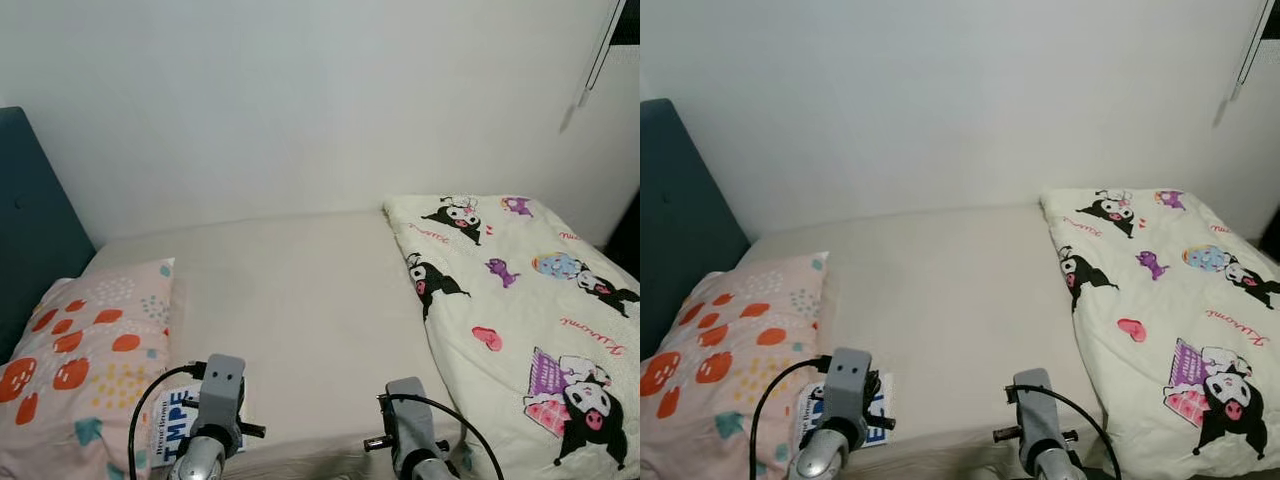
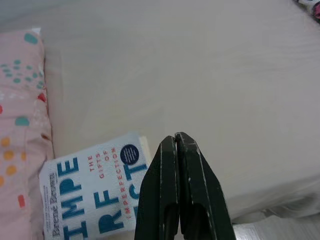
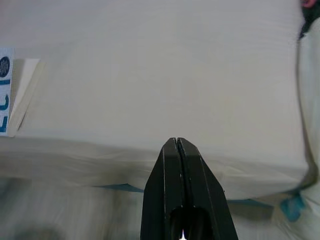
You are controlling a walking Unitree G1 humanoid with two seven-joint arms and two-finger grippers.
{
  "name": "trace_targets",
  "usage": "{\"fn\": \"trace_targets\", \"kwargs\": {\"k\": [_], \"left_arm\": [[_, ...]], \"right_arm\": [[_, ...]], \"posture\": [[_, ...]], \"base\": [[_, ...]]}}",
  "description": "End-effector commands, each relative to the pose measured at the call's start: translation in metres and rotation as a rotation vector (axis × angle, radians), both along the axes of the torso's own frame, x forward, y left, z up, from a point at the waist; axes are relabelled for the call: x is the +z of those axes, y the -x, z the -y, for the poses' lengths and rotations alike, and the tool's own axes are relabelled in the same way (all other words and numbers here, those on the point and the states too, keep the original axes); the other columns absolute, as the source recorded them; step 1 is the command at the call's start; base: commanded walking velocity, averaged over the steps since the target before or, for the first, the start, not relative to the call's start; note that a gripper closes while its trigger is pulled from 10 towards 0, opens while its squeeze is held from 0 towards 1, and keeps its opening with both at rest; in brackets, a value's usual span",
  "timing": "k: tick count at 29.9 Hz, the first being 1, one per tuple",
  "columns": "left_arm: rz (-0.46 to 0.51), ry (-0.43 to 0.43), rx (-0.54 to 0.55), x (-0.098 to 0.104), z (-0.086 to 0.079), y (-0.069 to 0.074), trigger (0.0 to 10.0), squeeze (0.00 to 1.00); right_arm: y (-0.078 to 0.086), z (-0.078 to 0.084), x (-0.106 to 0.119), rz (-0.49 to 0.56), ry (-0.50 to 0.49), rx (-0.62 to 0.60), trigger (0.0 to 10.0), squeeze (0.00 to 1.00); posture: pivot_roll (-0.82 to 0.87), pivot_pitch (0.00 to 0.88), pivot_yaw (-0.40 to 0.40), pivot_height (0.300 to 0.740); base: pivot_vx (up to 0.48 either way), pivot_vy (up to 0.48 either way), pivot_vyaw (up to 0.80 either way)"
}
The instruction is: Clean up the room
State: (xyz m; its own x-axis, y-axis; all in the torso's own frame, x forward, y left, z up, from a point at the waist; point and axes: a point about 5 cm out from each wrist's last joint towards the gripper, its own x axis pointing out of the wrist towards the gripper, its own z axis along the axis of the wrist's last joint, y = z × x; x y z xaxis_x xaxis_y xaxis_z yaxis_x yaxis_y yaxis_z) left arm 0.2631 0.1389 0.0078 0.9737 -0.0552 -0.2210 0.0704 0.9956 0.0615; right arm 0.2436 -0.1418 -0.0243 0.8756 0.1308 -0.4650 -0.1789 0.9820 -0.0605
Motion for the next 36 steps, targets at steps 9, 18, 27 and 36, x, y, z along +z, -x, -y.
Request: {"fn": "trace_targets", "kwargs": {"k": [9, 18, 27, 36], "left_arm": [[-0.024, -0.012, -0.017, -0.003, -0.002, 0.000, 10.0, 0.00], [-0.024, -0.017, -0.009, -0.002, -0.005, -0.001, 10.0, 0.00], [-0.191, -0.045, 0.026, -0.029, -0.016, 0.009, 10.0, 0.00], [-0.583, -0.160, -0.141, -0.075, -0.008, 0.049, 10.0, 0.00]], "right_arm": [[0.003, 0.004, -0.002, -0.006, 0.000, -0.019, 10.0, 0.00], [0.004, 0.005, -0.003, -0.006, 0.004, -0.021, 10.0, 0.00], [0.008, 0.006, -0.014, -0.063, 0.035, -0.006, 10.0, 0.00], [0.038, 0.010, -0.047, -0.329, 0.175, 0.087, 10.0, 0.00]], "posture": [[0.00, 0.028, 0.025, 0.740], [0.00, 0.026, 0.026, 0.740], [0.00, 0.016, 0.023, 0.740], [0.00, 0.000, 0.021, 0.740]], "base": [[0.000, 0.000, 0.00], [0.000, 0.000, 0.00], [0.000, 0.000, 0.00], [0.000, 0.000, 0.00]]}}
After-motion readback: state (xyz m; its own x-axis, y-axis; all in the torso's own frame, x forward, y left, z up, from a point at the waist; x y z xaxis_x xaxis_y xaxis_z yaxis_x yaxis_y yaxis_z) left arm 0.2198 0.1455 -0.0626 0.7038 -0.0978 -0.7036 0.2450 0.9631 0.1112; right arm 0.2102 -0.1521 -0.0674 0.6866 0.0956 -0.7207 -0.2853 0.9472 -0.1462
